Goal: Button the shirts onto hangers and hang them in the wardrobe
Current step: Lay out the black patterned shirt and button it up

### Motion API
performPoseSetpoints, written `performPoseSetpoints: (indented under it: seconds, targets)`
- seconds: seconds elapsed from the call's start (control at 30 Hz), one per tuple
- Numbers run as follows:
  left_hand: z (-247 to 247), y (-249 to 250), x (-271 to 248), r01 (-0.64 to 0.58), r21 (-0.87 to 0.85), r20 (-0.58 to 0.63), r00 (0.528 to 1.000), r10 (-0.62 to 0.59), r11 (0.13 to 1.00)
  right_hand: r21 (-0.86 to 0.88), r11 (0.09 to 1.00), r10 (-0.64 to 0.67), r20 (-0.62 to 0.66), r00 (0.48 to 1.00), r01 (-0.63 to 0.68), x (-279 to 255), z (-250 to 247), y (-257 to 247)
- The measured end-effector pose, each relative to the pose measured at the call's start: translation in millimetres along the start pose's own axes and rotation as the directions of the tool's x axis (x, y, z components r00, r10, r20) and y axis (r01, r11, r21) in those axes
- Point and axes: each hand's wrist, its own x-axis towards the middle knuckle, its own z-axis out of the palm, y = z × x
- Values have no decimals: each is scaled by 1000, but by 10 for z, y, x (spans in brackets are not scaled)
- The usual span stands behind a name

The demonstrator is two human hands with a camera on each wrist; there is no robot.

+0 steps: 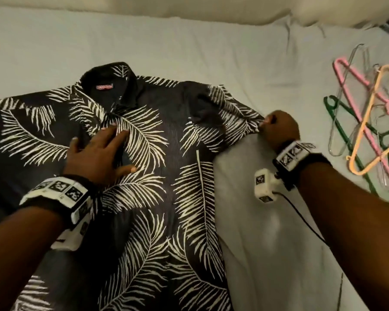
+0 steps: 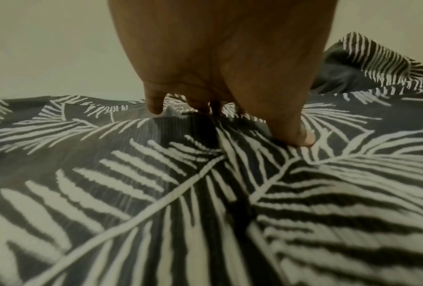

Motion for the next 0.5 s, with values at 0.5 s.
performPoseSetpoints:
  seconds: [0.5]
  targets:
    - [-37,1134,466,-236,-257,9,969,247,937,227,954,161,169,972,-197,160,-193,291]
